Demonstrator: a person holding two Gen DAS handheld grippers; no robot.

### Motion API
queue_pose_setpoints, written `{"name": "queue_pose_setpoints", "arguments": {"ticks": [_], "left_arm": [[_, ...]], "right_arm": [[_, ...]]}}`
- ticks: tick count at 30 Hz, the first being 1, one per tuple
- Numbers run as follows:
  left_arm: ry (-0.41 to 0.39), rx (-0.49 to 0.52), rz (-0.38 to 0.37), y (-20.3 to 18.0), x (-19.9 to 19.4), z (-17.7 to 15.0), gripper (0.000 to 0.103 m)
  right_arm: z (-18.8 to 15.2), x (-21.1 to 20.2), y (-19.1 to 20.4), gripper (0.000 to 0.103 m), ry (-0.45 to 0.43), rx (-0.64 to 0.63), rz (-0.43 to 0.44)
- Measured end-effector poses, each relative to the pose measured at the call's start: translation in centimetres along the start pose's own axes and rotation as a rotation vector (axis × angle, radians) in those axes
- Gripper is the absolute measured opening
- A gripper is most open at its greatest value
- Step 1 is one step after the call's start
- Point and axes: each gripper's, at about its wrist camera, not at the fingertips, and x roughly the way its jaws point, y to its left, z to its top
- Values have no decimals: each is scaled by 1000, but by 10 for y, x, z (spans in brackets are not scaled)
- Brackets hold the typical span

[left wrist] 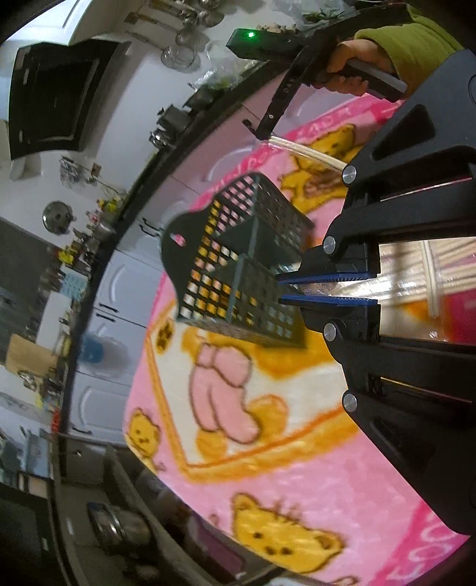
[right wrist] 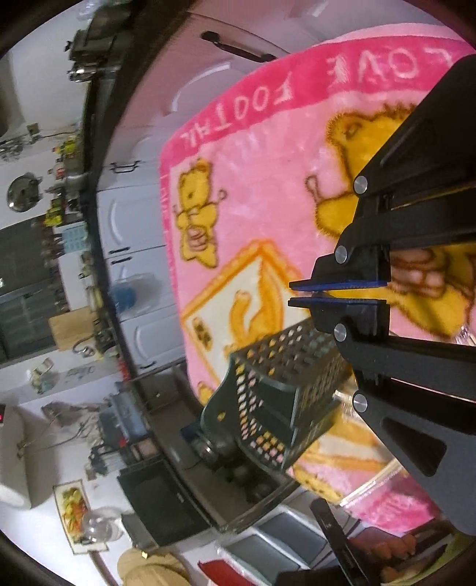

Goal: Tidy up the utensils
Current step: 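Lift the left tool's chopstick above the green caddy while the right tool lifts its chopstick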

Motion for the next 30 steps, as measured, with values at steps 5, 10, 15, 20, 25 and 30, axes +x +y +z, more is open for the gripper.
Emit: {"name": "queue_pose_setpoints", "arguments": {"ticks": [5,10,15,20,25,30], "left_arm": [[-41,36,-27,-15,-7,16,3],[-77,65,-53,-30,-16,30,3],[-104,96,-75,-42,-22,39,3],[-126,124,-91,-53,-28,46,3],[-151,147,-103,-60,-34,56,3],[-200,169,-110,-67,-47,70,3]], "right_arm": [[5,-21,12,3,-45,-22,34],[11,-40,24,3,-93,-49,65],[19,-55,35,2,-134,-77,83],[27,-64,43,2,-166,-92,95],[36,-72,53,2,-195,-111,112],[45,-79,64,2,-226,-135,133]]}}
